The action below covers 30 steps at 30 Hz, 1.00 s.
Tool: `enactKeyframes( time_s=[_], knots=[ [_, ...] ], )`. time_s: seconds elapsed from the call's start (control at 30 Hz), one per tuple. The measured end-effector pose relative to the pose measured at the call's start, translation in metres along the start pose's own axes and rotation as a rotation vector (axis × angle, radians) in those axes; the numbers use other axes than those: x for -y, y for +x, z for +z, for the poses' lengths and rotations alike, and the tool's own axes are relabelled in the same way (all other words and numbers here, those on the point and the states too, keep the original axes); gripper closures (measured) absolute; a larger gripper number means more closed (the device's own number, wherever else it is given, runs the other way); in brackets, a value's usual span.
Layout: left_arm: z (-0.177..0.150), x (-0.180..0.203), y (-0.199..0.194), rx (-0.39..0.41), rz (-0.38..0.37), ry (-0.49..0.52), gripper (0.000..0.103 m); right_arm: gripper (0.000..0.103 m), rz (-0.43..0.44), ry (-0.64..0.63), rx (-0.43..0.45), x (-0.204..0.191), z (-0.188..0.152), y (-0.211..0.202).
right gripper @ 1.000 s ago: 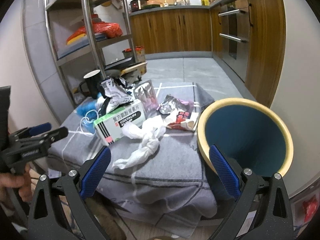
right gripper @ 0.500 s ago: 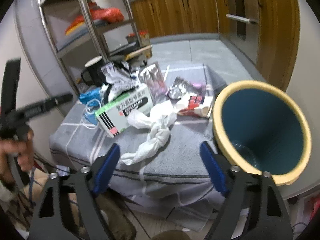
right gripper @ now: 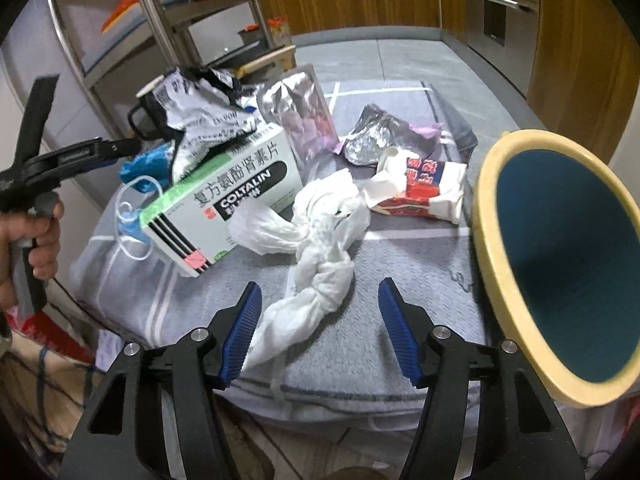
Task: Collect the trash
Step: 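Grasp the blue plastic bag with the left tool while the right tool grasps the white tissue, then carry both held items over the bin and open both tools to drop them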
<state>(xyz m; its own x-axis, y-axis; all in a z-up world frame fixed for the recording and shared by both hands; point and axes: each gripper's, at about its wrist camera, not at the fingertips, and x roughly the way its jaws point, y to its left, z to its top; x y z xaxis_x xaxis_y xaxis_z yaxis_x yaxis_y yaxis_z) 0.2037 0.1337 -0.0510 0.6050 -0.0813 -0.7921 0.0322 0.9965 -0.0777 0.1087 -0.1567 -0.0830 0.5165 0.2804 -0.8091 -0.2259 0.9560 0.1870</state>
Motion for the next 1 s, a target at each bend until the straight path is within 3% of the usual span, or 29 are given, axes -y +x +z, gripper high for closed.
enactKeyframes(
  time_s=[0.27,0.33,0.4,0.5,0.67,1.0],
  knots=[
    [0.0,-0.01,0.041,-0.084,0.028,-0.001,0.053,0.058,0.006,0.023,-0.053,0.001,-0.001,0.022],
    [-0.004,-0.014,0.047,-0.103,0.037,0.002,0.072,0.066,0.014,0.026,-0.056,0.003,-0.005,0.024],
    [-0.01,-0.021,0.05,-0.117,0.047,-0.009,0.084,0.076,0.025,0.032,-0.051,0.004,-0.007,0.023],
    [-0.015,-0.031,0.045,-0.102,0.037,-0.041,0.091,0.082,0.057,0.057,-0.038,0.009,-0.009,0.018],
    [-0.022,-0.038,0.025,-0.07,0.024,-0.1,0.095,0.083,0.097,0.073,0.001,0.014,-0.014,-0.001],
    [-0.043,-0.017,-0.054,0.056,-0.028,-0.137,0.096,0.083,0.154,0.077,0.097,0.017,-0.012,-0.042]
  ],
)
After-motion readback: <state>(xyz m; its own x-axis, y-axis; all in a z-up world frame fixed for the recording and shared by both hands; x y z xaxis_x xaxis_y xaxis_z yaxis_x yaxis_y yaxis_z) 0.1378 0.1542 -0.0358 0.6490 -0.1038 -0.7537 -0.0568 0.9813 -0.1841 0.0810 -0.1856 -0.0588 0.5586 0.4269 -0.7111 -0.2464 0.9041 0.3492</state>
